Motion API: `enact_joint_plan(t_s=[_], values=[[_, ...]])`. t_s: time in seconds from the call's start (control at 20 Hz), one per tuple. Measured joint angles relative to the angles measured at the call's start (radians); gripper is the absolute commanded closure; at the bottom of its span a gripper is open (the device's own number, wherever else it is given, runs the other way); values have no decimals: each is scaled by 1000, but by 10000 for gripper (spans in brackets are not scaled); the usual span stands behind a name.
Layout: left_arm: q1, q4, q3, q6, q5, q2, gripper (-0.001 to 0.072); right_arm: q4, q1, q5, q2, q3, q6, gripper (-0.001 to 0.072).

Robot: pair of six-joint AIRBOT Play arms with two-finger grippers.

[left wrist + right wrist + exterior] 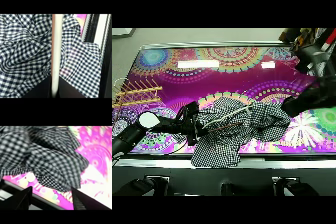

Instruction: Fold the clothes and pants, and hang the long-sleeved shirts on hangers.

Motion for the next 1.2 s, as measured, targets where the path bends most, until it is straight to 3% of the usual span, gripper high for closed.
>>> enact_joint_plan(t_s=[0.25,0.45,0.6,0.7,0.9,1.05,1.1,1.2], values=[[0,0,0,0,0,0,679,170,-16,-7,-129,-1,-329,150],[0,0,0,0,-1,0,679,229,-19,-15,-201,-1,-446,151],[0,0,0,0,-1,0,679,278,-19,-18,-248,-1,-503,192],[0,0,0,0,-1,0,679,300,-19,-19,-276,-1,-528,273],[0,6,0,2,-7,0,678,331,-19,0,-311,-1,-575,681],[0,7,0,3,-6,0,673,349,-20,32,-319,-1,-602,682],[0,7,0,3,-6,0,630,351,-20,42,-318,-1,-608,683],[1,-2,0,-11,9,0,398,344,-20,59,-311,-1,-616,684]])
